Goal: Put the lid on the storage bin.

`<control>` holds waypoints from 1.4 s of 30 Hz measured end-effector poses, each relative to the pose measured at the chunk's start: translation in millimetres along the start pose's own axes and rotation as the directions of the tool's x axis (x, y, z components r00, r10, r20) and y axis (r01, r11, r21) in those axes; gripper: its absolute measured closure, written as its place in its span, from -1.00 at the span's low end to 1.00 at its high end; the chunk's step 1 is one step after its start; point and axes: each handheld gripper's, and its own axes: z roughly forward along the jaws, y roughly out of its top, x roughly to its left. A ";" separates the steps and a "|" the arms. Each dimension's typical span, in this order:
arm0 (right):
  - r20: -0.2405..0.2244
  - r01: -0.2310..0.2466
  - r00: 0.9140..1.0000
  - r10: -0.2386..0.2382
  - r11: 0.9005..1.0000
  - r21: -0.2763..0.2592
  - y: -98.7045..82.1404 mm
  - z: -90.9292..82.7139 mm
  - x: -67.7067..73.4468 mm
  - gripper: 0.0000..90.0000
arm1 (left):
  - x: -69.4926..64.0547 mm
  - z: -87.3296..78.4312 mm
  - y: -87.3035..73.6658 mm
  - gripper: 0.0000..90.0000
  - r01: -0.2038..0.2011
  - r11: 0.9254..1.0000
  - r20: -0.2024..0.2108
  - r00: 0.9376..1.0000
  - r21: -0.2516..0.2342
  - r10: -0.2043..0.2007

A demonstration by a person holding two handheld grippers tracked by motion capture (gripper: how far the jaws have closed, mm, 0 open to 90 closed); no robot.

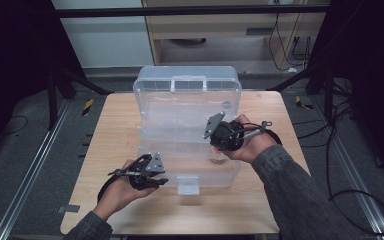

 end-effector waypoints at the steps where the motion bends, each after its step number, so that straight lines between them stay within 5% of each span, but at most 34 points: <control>1: 0.001 -0.001 1.000 0.001 1.000 -0.001 -0.2 0.0 0.3 0.81 | 0.0 0.0 0.0 0.46 0.000 1.000 0.000 1.000 0.000 0.000; 7: -0.001 -0.002 1.000 0.002 1.000 -0.005 -0.7 0.0 -0.6 0.80 | -0.9 0.4 -0.6 0.44 -0.001 1.000 -0.008 1.000 -0.008 0.001; 13: -0.003 -0.005 1.000 0.005 1.000 -0.006 -1.1 -0.2 -1.4 0.80 | 0.2 -9.1 -4.0 0.11 0.029 0.999 -0.021 0.999 -0.033 -0.030; 23: -0.002 -0.006 1.000 0.006 1.000 -0.007 -1.1 -0.1 -1.1 0.79 | 0.5 -50.9 -12.4 0.03 0.087 0.986 -0.001 0.996 -0.144 -0.088; 32: 0.000 -0.001 1.000 0.001 1.000 -0.008 -1.7 -0.2 0.1 0.79 | 13.7 -90.2 -18.1 0.26 0.121 0.981 -0.032 0.991 -0.151 -0.127; 38: -0.002 -0.002 1.000 0.002 1.000 -0.011 -2.9 -0.2 1.9 0.80 | 34.7 -118.6 -19.9 0.54 0.168 0.967 -0.081 0.979 -0.191 -0.186; 42: 0.000 -0.008 1.000 0.008 1.000 -0.016 -4.0 0.0 3.6 0.79 | 52.0 -131.7 -19.0 0.78 0.219 0.947 -0.104 0.963 -0.235 -0.249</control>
